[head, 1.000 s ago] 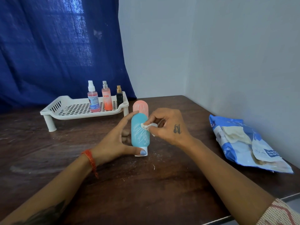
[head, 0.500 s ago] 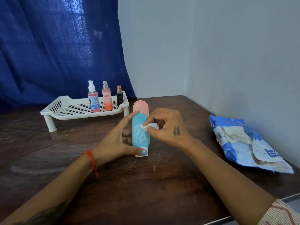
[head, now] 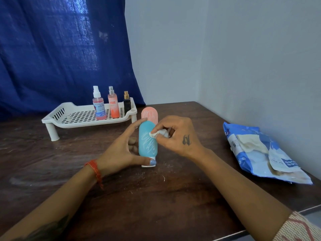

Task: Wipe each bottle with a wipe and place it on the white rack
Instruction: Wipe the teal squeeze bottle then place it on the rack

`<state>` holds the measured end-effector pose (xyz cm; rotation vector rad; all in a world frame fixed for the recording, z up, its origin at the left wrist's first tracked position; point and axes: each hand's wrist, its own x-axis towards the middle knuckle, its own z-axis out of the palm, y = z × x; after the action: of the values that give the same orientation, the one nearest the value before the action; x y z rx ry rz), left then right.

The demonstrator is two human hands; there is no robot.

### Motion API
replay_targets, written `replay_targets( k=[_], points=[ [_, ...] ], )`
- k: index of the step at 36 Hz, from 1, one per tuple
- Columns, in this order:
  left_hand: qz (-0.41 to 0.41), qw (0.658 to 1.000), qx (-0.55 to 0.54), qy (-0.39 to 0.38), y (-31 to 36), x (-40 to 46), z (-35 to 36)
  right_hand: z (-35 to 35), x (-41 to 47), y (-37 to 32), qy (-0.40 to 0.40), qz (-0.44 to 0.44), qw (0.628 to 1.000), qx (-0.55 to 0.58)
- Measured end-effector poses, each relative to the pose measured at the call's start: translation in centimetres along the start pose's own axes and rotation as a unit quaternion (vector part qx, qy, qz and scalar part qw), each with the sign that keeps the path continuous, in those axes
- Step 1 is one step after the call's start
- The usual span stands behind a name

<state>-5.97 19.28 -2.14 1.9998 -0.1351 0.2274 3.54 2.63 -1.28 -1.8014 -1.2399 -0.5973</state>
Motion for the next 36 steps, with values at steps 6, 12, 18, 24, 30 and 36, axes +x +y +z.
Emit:
replay_targets(
  k=[6,12,18,24,30,36],
  points=[
    [0.003,1.0,-0.006,0.005,0.0,-0.08,0.07,0.33,0.14,0.0,0.007,-0.021,1.0,-0.006],
    [0.001,1.0,-0.005,0.003,0.3,-0.14,0.16,0.01,0.1,-0.11,-0.031,-0.021,0.998,0.043],
    [0.006,1.0,-0.005,0.003,0.26,-0.18,0.27,0.17,-0.02,0.12,0.008,-0.014,1.0,0.001],
    [0.009,1.0,-0.005,0.004,0.26,-0.16,0.32,0.5,0.1,-0.29,-0.003,-0.031,0.999,0.005],
    [0.007,1.0,0.0,-0.003,0.02,0.0,0.15,-0.06,0.12,-0.2,-0.033,-0.019,0.998,0.051],
    [0.013,1.0,-0.002,-0.002,-0.2,-0.07,0.17,0.23,0.05,-0.07,0.006,-0.013,1.0,-0.003]
  ],
)
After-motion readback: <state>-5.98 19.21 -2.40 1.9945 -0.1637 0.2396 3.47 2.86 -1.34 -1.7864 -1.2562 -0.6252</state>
